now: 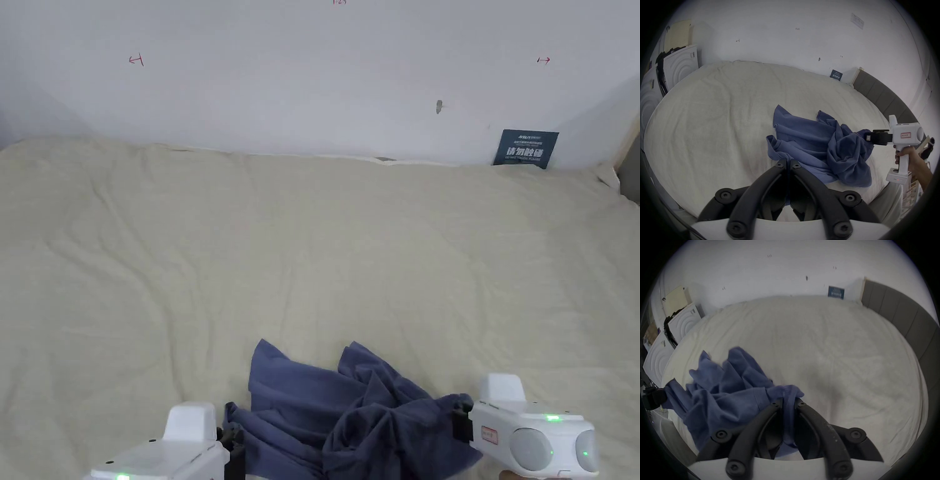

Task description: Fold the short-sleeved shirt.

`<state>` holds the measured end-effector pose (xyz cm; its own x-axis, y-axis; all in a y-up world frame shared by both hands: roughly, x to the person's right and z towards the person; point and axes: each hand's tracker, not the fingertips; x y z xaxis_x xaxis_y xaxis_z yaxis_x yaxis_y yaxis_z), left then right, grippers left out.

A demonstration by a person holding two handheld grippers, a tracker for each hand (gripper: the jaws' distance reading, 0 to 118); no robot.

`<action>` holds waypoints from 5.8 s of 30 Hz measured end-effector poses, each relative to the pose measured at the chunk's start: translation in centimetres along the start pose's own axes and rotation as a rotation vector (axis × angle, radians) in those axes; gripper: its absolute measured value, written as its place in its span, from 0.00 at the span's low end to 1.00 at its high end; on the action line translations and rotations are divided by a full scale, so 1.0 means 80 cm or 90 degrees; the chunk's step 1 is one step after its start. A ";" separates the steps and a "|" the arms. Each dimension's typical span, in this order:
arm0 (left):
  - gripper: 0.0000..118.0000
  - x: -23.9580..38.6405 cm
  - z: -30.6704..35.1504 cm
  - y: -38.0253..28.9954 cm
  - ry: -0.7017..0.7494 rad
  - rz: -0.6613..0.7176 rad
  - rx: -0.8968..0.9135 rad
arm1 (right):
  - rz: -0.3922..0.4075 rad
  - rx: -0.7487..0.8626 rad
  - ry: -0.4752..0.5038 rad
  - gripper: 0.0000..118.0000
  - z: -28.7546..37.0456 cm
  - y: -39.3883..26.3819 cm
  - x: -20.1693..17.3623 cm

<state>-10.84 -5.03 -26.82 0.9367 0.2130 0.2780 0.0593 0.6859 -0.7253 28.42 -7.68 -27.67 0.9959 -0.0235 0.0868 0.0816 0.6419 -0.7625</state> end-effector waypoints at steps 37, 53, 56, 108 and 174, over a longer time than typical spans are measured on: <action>0.03 -0.073 0.098 0.568 0.261 -0.014 0.390 | 0.037 0.431 -0.123 0.11 0.225 0.423 0.065; 0.03 -0.142 -0.040 0.436 0.315 -0.067 0.254 | 0.026 0.281 -0.080 0.11 0.036 0.337 0.042; 0.03 -0.161 -0.047 0.382 0.307 -0.058 0.215 | 0.011 0.248 -0.074 0.11 0.019 0.296 0.040; 0.95 -0.096 0.134 0.060 0.201 0.053 0.169 | -0.027 0.268 -0.120 0.96 0.221 -0.024 -0.011; 0.02 -0.102 -0.264 0.272 0.128 -0.096 -0.028 | -0.050 0.066 -0.199 0.90 -0.037 0.093 0.092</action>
<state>-9.94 -6.51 -58.16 0.9658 -0.0350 0.2568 0.2138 0.6676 -0.7132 36.45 -5.33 -34.57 0.9256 0.1493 0.3478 0.1381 0.7222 -0.6777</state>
